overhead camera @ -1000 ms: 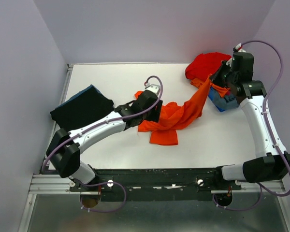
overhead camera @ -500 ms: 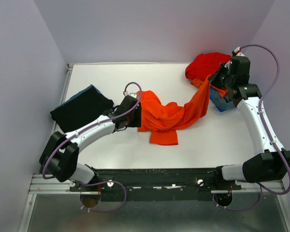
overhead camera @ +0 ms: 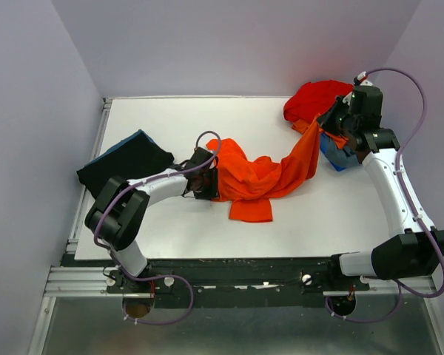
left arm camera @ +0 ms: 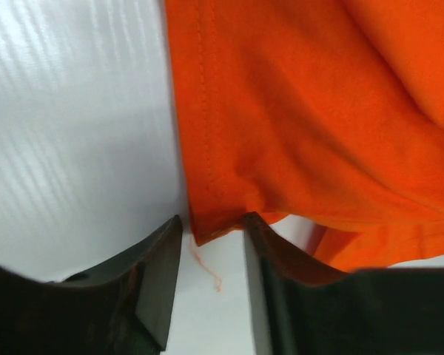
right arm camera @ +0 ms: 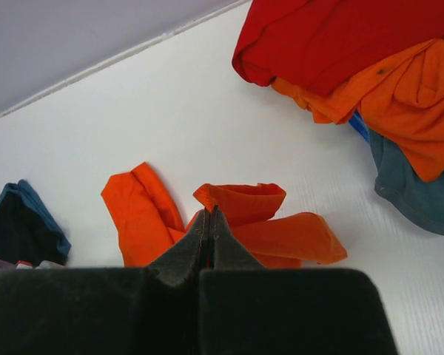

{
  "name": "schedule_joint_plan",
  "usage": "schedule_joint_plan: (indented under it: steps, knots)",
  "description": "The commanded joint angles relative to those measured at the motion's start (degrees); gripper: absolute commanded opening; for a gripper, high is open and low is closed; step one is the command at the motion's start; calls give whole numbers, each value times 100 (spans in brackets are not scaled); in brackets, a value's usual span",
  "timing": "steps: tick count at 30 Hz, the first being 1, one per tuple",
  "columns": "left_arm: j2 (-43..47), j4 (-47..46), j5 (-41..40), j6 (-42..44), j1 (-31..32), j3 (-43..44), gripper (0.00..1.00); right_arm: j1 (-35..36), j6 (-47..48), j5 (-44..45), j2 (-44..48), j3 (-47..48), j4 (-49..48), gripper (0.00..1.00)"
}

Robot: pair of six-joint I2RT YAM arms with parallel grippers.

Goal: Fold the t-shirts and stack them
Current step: Flatten out the tshirt

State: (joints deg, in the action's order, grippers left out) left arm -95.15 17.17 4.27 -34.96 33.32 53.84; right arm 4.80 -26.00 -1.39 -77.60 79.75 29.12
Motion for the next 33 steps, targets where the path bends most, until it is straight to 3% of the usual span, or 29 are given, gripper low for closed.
schedule_joint_plan:
  steps: [1, 5, 7, 11, 15, 20, 24, 29, 33]
  knots:
    - [-214, -319, 618, -99, -36, 74, 39, -14, -2, -134, 35, -38, -170, 1]
    - [-100, -530, 531, -108, -27, 3, 4, -14, 7, -151, 8, -47, -162, 1]
    - [5, -513, 295, -81, -27, 21, 0, -14, 16, -169, -9, -55, -162, 1]
    - [391, -215, -382, -28, -89, 117, 0, -14, 25, -125, -44, -21, -153, 1]
    - [1006, -135, -542, -72, -606, 135, 0, -40, 51, 16, -263, 260, -126, 1]
    - [1639, -47, -594, -414, -1529, 740, 0, -137, -10, -151, -1062, 1567, 329, 1]
    - [1738, 75, -1130, -477, -1942, 1775, 0, -198, 42, -493, -1721, 3305, 935, 1]
    - [1211, 909, -999, -389, -2733, 3804, 0, -330, 60, -1099, -2575, 5961, 1745, 1]
    - [1025, 1472, -902, -222, -3217, 5212, 0, -445, 86, -1433, -2217, 6169, 1308, 1]
